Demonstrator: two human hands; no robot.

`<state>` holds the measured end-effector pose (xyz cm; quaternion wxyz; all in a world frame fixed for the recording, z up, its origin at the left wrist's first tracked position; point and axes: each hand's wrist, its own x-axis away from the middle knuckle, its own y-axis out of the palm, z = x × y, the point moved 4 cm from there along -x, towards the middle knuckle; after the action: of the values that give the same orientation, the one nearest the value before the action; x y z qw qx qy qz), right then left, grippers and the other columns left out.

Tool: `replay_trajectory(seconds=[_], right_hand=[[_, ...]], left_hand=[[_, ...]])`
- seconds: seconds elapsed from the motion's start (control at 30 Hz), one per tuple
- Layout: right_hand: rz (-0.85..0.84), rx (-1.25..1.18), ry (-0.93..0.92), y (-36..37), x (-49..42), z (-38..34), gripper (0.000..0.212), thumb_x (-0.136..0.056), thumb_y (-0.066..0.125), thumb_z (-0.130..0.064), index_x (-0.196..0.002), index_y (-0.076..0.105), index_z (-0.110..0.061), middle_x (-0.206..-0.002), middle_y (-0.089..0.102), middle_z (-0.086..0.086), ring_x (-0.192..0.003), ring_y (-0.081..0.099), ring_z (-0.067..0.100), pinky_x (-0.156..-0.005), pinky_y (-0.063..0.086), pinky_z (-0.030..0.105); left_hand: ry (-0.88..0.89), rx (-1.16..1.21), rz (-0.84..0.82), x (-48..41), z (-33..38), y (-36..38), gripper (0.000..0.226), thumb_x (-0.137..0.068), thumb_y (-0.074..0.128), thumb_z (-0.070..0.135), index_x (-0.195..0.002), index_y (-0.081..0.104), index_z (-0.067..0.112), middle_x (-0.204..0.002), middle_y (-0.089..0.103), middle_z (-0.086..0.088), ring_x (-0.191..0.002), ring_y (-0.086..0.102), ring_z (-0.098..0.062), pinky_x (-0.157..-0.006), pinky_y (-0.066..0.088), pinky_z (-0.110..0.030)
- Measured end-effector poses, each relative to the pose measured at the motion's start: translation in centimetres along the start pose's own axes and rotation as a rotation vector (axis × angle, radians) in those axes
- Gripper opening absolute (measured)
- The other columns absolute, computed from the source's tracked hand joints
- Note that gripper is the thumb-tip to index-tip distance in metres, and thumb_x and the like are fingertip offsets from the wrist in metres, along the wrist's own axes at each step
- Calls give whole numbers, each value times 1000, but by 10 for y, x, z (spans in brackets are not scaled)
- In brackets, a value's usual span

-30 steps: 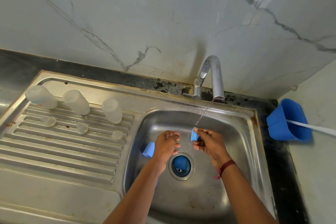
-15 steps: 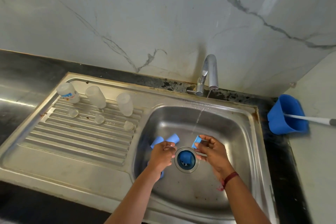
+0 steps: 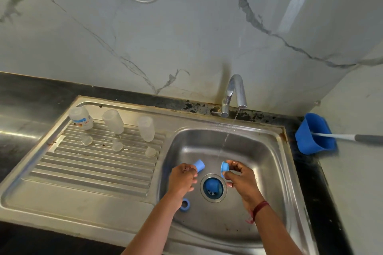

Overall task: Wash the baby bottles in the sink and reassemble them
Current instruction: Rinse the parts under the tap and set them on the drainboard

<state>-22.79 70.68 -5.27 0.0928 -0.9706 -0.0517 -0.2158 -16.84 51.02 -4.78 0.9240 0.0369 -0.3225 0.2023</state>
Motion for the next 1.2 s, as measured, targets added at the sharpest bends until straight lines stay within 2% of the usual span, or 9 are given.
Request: replay_trajectory(seconds=[0.17, 0.27, 0.4, 0.43, 0.6, 0.7, 0.8, 1.07, 1.2], right_hand=[[-9, 88, -12, 36, 11, -7, 27, -83, 73, -5, -104, 70, -22, -101, 70, 2, -80, 68, 20, -60, 54, 27], [-45, 209, -78, 75, 20, -15, 27, -76, 79, -16, -97, 70, -31, -93, 71, -6, -71, 67, 12, -70, 57, 35], [-109, 354, -214, 134, 34, -30, 30, -77, 80, -20, -101, 65, -30, -97, 67, -15, -74, 63, -3, -68, 46, 8], [-141, 388, -252, 149, 37, -32, 31, -78, 79, -22, -103, 64, -31, -99, 67, -15, -75, 63, -2, -69, 44, 7], [-220, 662, -478, 219, 46, -38, 35, -81, 68, -13, -116, 69, -20, -113, 66, -5, -97, 63, 12, -83, 39, 12], [-270, 737, -572, 251, 45, -39, 39, -81, 55, -4, -115, 67, -18, -117, 64, -2, -104, 62, 19, -89, 47, 26], [-253, 838, -632, 273, 38, -49, 41, -81, 47, 0, -114, 64, -18, -115, 58, -1, -96, 62, 26, -78, 50, 36], [-255, 958, -665, 309, 20, -64, 24, -82, 41, 5, -93, 58, -7, -107, 53, 8, -82, 56, 31, -62, 40, 34], [-257, 981, -655, 319, 13, -64, 25, -81, 44, 12, -92, 56, -8, -106, 52, 9, -79, 56, 30, -63, 48, 39]], left_hand=[[-13, 88, -9, 0, 0, -17, 14, -87, 57, 2, -78, 63, 11, -66, 58, -6, -54, 51, -17, -49, 39, -23], [22, 156, 83, -1, 5, -42, 14, -85, 63, 3, -71, 63, 8, -60, 56, -11, -47, 46, -19, -44, 34, -22], [170, 295, 273, -4, 15, -88, 26, -86, 62, 7, -60, 57, 5, -48, 51, -10, -42, 42, -19, -45, 35, -24], [203, 338, 324, -4, 18, -99, 29, -86, 61, 5, -58, 56, 6, -47, 49, -8, -41, 41, -18, -45, 34, -25], [285, 549, 545, -10, 28, -159, 26, -87, 54, 1, -62, 59, 4, -44, 49, 0, -40, 42, -12, -44, 34, -24], [309, 605, 626, -15, 32, -184, 27, -88, 52, 3, -62, 59, 6, -46, 50, -1, -44, 43, -15, -45, 35, -24], [284, 626, 671, -23, 31, -199, 25, -87, 51, 4, -64, 59, 5, -57, 50, -10, -50, 43, -18, -44, 35, -24], [249, 682, 720, -33, 25, -217, 23, -88, 54, 10, -66, 59, 5, -61, 52, -12, -55, 46, -21, -49, 38, -27], [274, 676, 743, -33, 25, -221, 28, -93, 52, 12, -67, 60, 6, -63, 54, -12, -56, 49, -20, -50, 38, -27]])
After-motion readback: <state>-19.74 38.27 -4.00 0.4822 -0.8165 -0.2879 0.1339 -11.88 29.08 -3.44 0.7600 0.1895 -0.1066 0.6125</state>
